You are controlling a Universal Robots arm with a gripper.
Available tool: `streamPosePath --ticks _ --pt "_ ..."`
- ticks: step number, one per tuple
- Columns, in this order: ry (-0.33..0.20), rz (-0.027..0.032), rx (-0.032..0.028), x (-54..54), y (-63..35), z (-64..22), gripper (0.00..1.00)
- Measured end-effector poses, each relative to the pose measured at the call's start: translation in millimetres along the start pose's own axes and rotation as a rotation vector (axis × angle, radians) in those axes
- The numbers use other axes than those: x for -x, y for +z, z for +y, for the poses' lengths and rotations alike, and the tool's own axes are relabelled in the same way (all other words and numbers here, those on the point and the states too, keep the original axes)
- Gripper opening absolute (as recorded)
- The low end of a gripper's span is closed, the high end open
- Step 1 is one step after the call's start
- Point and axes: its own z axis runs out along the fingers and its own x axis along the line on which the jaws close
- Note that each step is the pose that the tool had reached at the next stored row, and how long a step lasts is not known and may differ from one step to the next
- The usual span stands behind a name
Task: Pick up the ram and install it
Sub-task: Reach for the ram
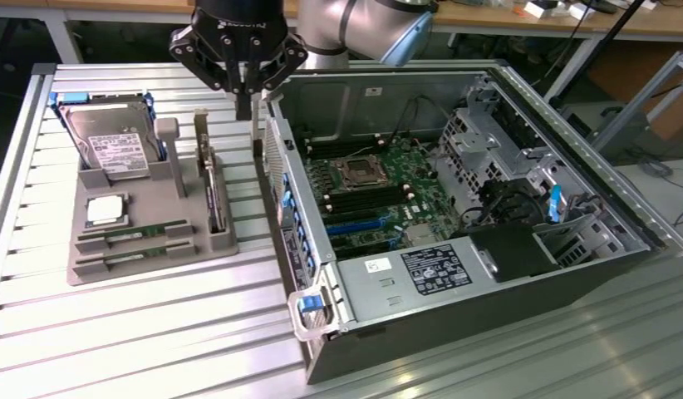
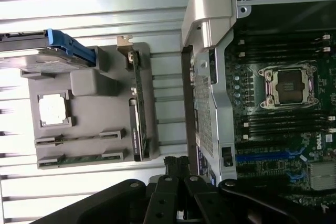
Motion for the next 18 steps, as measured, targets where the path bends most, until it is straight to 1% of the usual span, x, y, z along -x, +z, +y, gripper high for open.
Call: streamPosePath --ticks 18 --pt "0.000 0.0000 0.0000 -12.2 -0.3 -0.9 0.10"
